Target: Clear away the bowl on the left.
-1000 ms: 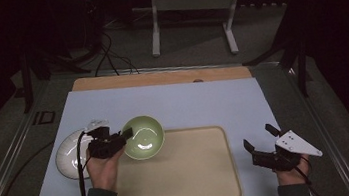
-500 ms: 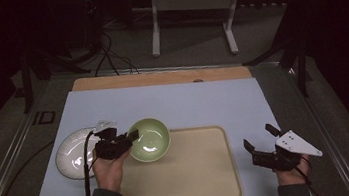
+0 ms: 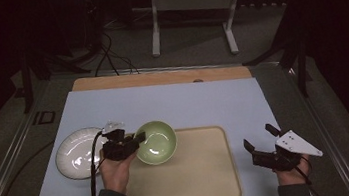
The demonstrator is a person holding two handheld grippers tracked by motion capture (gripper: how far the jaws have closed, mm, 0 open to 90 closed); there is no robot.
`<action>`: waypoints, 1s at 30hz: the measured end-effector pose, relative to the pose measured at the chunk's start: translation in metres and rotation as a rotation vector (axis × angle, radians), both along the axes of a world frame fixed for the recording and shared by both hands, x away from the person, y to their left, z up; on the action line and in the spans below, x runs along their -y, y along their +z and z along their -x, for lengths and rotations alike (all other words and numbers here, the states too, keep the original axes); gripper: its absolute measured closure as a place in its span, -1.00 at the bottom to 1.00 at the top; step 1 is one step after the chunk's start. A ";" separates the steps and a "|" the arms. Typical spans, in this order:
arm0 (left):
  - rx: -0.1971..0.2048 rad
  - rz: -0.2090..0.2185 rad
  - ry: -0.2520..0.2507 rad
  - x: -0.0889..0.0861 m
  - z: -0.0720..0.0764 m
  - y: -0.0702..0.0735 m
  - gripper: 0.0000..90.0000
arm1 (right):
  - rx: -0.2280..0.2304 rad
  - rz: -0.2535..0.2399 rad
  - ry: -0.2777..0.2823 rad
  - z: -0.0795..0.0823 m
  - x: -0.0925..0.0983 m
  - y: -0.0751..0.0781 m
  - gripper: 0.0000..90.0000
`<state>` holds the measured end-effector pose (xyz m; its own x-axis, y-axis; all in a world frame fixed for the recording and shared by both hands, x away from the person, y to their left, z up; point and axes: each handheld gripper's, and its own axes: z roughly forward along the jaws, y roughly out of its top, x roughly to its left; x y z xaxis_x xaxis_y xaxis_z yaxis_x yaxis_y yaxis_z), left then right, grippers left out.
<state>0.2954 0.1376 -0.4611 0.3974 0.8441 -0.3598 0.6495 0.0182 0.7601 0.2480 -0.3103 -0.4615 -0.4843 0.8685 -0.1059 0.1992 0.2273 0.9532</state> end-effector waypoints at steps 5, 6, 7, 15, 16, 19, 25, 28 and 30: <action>-0.007 -0.014 -0.012 0.005 0.000 -0.003 0.82 | 0.000 0.000 0.000 0.000 0.000 0.000 -0.79; -0.009 -0.019 -0.016 0.006 0.000 -0.004 0.82 | 0.001 -0.001 0.000 0.001 0.000 0.000 -0.79; -0.010 -0.020 -0.018 0.007 0.000 -0.004 0.82 | 0.001 0.000 0.000 0.001 0.000 0.000 -0.79; -0.018 -0.034 -0.032 0.013 0.000 -0.008 0.82 | -0.001 0.002 -0.001 0.000 0.000 0.000 -0.79; -0.021 -0.039 -0.032 0.014 0.000 -0.009 0.82 | 0.000 0.002 -0.001 0.000 0.000 0.000 -0.79; -0.028 -0.045 -0.030 0.015 0.000 -0.011 0.82 | 0.000 0.002 -0.001 0.001 0.000 0.000 -0.79; -0.035 -0.057 -0.041 0.019 0.000 -0.014 0.82 | -0.001 0.002 0.001 0.001 0.000 0.000 -0.79; -0.040 -0.064 -0.044 0.021 0.000 -0.016 0.82 | -0.005 0.003 0.001 0.000 0.000 0.000 -0.79; -0.044 -0.067 -0.046 0.022 0.000 -0.017 0.82 | -0.004 0.003 0.002 0.001 0.000 0.000 -0.79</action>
